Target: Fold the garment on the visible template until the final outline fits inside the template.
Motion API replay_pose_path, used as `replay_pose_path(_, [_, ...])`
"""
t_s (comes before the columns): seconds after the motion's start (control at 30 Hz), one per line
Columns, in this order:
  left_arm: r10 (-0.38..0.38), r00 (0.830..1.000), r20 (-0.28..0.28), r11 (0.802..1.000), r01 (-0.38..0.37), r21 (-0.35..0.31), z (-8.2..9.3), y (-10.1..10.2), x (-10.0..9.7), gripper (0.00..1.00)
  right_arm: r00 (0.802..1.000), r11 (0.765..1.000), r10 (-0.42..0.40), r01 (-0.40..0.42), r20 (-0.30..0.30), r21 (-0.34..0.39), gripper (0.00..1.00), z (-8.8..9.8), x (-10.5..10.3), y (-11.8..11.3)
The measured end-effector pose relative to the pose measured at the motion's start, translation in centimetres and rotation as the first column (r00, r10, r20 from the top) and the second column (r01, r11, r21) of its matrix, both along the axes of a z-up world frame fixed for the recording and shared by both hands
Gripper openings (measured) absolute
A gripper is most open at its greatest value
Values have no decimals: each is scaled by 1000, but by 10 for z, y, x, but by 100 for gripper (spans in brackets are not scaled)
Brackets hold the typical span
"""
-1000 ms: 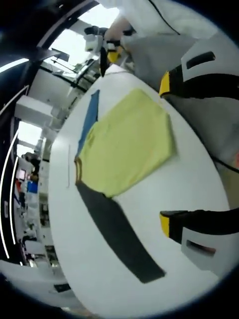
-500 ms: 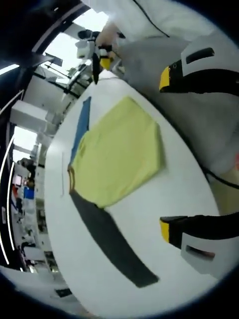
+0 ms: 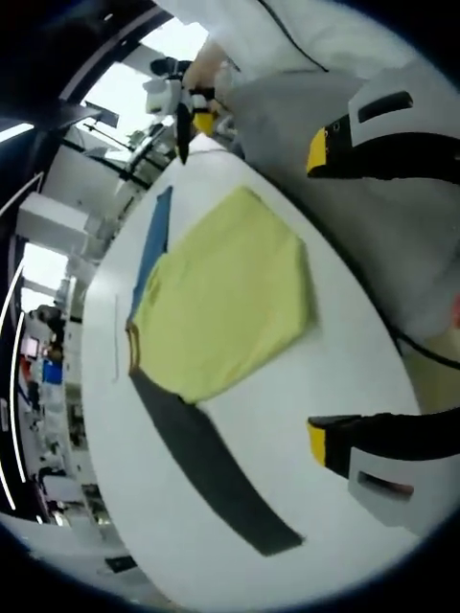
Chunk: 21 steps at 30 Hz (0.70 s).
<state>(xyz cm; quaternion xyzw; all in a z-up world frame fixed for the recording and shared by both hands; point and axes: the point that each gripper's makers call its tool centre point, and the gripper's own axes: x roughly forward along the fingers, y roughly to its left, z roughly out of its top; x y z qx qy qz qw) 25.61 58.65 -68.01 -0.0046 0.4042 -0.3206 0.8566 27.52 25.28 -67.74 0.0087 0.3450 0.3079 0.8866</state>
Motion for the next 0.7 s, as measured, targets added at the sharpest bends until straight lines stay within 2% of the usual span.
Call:
replay_pose_path(0.37, [-11, 1000, -29, 1000, 12, 17, -13, -8, 1, 90, 999, 999, 38, -38, -22, -6, 89, -13, -1, 11])
replay_pose_path(0.7, [-40, 998, -43, 997, 43, 57, -31, -16, 9, 76, 991, 992, 117, -120, -58, -47, 75, -34, -3, 30])
